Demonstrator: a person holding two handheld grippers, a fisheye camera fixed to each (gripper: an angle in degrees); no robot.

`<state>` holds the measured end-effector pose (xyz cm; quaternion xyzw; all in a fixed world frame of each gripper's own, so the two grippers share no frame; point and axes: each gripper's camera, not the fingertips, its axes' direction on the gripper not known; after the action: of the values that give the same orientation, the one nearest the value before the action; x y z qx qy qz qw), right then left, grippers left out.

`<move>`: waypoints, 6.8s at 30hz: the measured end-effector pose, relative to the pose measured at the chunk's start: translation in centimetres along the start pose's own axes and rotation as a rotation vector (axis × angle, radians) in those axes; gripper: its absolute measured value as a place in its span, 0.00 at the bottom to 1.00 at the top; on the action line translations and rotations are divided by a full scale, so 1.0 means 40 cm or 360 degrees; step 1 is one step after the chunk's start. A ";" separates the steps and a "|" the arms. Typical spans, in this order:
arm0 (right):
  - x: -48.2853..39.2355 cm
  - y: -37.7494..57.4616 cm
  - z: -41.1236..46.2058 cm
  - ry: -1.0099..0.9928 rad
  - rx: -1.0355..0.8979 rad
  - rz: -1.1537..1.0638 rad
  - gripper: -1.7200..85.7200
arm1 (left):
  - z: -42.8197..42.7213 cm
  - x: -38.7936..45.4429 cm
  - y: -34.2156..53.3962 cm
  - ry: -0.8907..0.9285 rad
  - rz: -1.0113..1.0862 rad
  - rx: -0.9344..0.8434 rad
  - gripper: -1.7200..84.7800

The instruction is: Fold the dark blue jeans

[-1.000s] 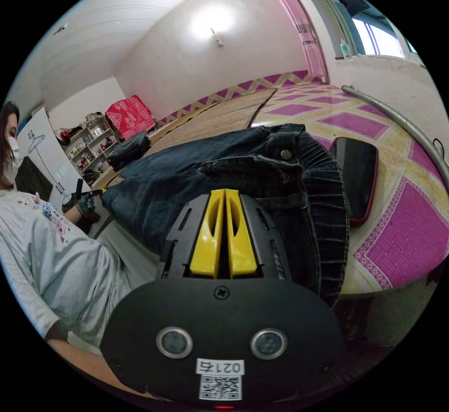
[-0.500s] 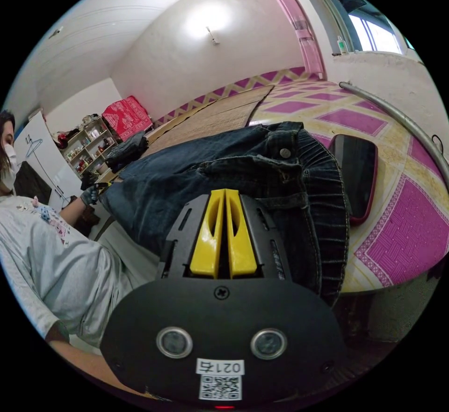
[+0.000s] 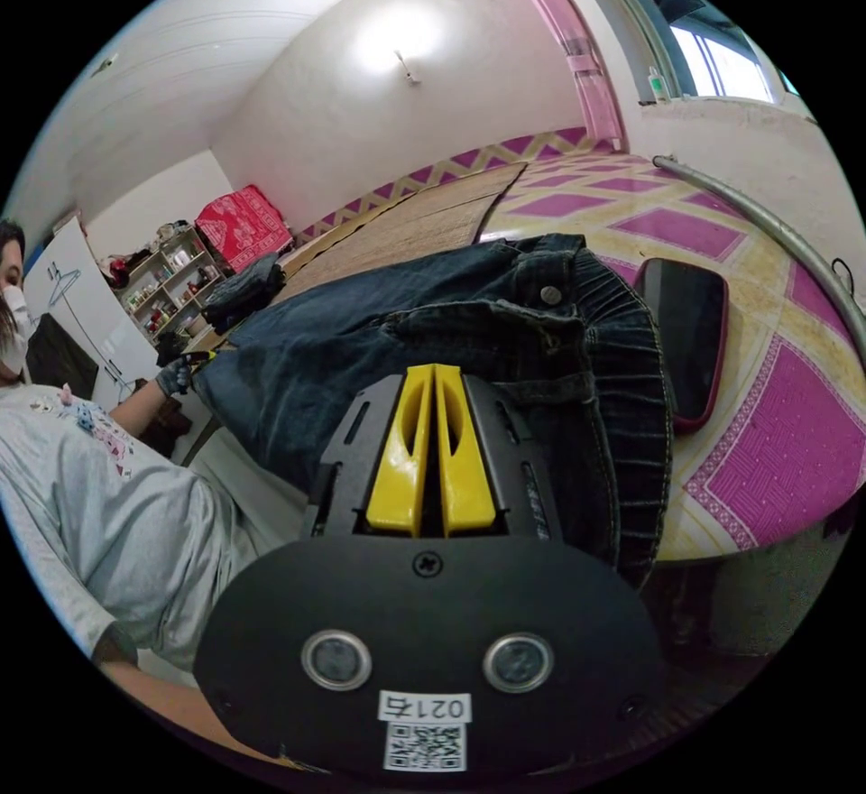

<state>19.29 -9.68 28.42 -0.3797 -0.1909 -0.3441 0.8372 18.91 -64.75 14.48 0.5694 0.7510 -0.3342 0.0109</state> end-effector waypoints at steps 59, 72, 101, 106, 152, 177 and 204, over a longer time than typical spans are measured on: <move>0.300 0.410 -0.337 -0.0412 0.0645 0.1435 0.03 | -0.128 -0.167 0.484 0.0799 -0.0896 0.0544 0.08; 0.311 0.315 -0.325 -0.0338 0.0443 0.1459 0.02 | -0.089 -0.159 0.385 0.0809 -0.0863 0.0411 0.03; 0.227 -0.144 -0.181 -0.0330 0.0194 0.1188 0.02 | 0.018 0.083 -0.206 0.0423 -0.0152 -0.0113 0.01; 0.278 -0.313 -0.050 -0.0432 0.0189 0.1163 0.03 | 0.100 0.060 -0.443 0.0551 -0.0168 -0.0104 0.01; -0.831 -0.853 1.513 -0.0228 -0.1008 -0.1252 0.10 | 0.716 0.038 -0.903 -0.0183 0.0234 -0.0176 0.08; -0.887 -0.868 1.627 -0.0230 -0.1004 -0.1073 0.01 | 0.618 -0.064 -0.996 -0.0067 0.0200 -0.0206 0.11; -1.070 -0.601 1.261 -0.0340 -0.0864 -0.1355 0.02 | 0.340 -0.060 -0.897 -0.0092 0.0232 0.0135 0.01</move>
<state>-30.53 36.05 47.92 -0.5051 -0.3166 -0.6509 0.4701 -16.15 -78.40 22.43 0.6127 0.6920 -0.3804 0.0327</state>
